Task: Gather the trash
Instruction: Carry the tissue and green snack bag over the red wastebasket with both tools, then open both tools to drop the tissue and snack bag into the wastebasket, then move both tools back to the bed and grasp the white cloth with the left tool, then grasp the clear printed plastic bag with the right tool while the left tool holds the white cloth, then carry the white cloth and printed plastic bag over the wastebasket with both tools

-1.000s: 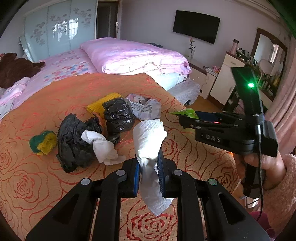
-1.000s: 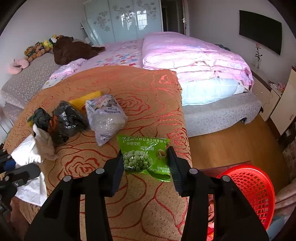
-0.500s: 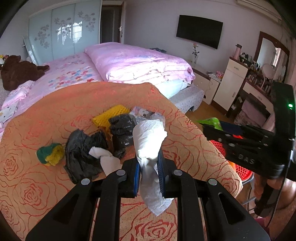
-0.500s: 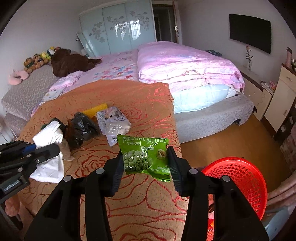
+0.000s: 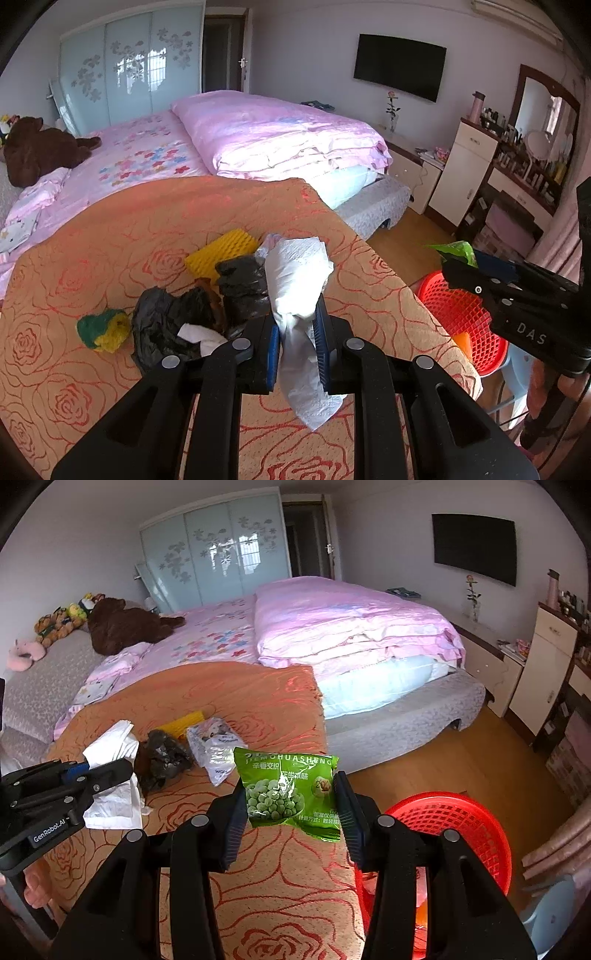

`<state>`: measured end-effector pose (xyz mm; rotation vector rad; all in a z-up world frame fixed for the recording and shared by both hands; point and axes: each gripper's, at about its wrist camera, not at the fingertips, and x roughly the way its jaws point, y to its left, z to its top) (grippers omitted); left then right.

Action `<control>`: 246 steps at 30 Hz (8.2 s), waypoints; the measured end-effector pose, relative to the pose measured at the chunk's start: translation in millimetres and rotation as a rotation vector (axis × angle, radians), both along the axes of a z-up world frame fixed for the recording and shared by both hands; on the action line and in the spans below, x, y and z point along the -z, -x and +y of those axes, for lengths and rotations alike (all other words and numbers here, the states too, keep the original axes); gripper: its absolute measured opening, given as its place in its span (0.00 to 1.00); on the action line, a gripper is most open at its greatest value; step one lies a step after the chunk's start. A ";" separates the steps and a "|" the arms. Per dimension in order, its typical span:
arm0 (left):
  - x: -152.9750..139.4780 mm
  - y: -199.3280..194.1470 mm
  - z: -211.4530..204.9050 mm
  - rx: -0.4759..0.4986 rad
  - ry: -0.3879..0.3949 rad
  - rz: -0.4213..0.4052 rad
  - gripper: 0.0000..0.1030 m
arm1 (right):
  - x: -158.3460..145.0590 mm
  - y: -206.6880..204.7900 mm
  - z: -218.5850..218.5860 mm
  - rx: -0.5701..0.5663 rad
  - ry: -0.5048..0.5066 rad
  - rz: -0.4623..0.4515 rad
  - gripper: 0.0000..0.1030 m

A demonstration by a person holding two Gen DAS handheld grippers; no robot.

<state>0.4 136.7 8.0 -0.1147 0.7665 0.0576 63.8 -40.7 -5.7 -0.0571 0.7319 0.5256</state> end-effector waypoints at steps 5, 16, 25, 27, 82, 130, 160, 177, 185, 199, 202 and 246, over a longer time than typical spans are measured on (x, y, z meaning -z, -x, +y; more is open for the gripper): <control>-0.8 -6.2 -10.3 0.026 -0.014 0.000 0.15 | -4.9 2.5 -6.5 0.028 0.012 -0.026 0.43; -4.7 -22.4 -32.2 0.086 -0.008 0.004 0.15 | -12.7 1.3 -33.3 0.085 0.011 -0.046 0.43; -2.6 -36.8 -53.4 0.136 -0.009 0.012 0.15 | -11.0 -1.0 -58.7 0.144 0.018 -0.044 0.43; -1.6 -38.0 -57.9 0.146 -0.012 0.012 0.15 | -10.4 -0.7 -64.0 0.158 0.020 -0.044 0.43; 69.9 -86.2 -196.1 0.503 -0.006 0.178 0.47 | 68.6 -24.1 -179.2 0.481 -0.021 0.162 0.51; 30.7 -25.0 -38.8 0.080 -0.015 0.051 0.62 | 53.7 -1.7 -105.3 0.277 0.027 0.061 0.62; 56.3 10.4 61.2 -0.134 0.057 0.102 0.26 | 22.4 2.2 -0.9 0.064 -0.026 0.047 0.62; 21.6 39.0 68.3 -0.164 0.094 -0.018 0.24 | 27.9 -0.4 26.5 -0.031 0.040 0.032 0.62; 7.9 46.7 69.6 -0.172 0.067 -0.067 0.24 | 33.0 -28.2 67.4 -0.125 0.098 0.017 0.62; 16.2 49.7 84.8 -0.213 0.089 -0.053 0.24 | 52.9 -53.7 142.1 -0.324 0.212 -0.002 0.62; 17.5 51.1 84.9 -0.216 0.090 -0.052 0.24 | 59.3 -61.6 150.0 -0.328 0.229 0.015 0.62; 16.6 27.7 47.5 -0.153 0.005 -0.032 0.24 | 19.6 4.1 39.7 -0.099 0.035 0.014 0.41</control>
